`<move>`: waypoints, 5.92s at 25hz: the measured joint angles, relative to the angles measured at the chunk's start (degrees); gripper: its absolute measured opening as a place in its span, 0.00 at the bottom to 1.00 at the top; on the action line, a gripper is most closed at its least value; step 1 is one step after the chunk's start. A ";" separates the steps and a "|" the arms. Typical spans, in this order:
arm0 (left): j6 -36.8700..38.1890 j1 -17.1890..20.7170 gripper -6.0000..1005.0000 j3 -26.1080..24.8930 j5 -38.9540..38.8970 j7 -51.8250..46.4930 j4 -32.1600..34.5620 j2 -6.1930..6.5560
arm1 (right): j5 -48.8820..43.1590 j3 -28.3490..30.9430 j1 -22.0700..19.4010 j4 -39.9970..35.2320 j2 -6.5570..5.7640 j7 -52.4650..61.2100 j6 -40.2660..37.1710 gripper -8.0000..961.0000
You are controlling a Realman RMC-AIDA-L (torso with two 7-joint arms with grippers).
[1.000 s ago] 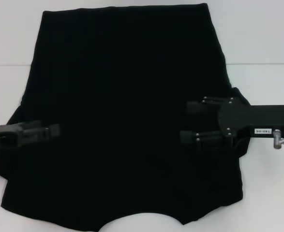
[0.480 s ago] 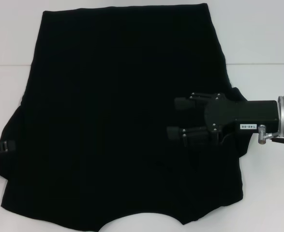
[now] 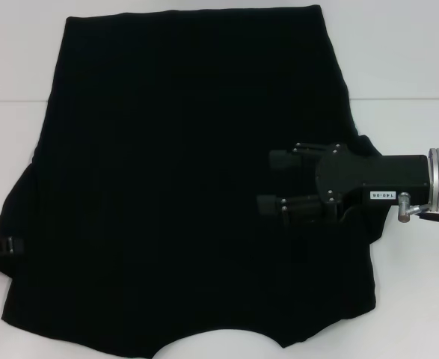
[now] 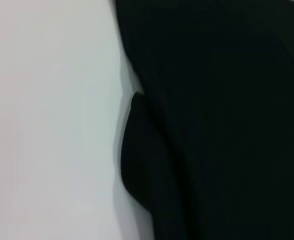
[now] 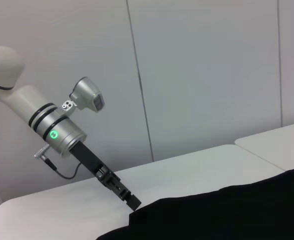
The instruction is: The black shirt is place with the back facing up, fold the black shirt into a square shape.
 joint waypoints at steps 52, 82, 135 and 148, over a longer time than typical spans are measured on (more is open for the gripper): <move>-6.85 -1.79 0.01 2.54 2.02 -2.25 -2.32 0.47 | 1.00 0.67 -0.24 -0.12 0.07 0.88 0.69 0.95; -9.28 -0.77 0.01 -4.67 2.54 -1.92 1.83 1.46 | 3.99 0.70 -1.24 0.90 0.18 0.96 1.26 0.95; -4.35 -4.43 0.01 3.33 -2.33 1.73 1.44 1.67 | 5.45 0.79 -2.27 0.50 0.18 0.87 1.22 0.95; -2.81 -6.56 0.07 24.76 -9.71 10.34 0.67 -3.90 | 5.45 1.00 -2.86 0.37 0.15 0.88 1.03 0.95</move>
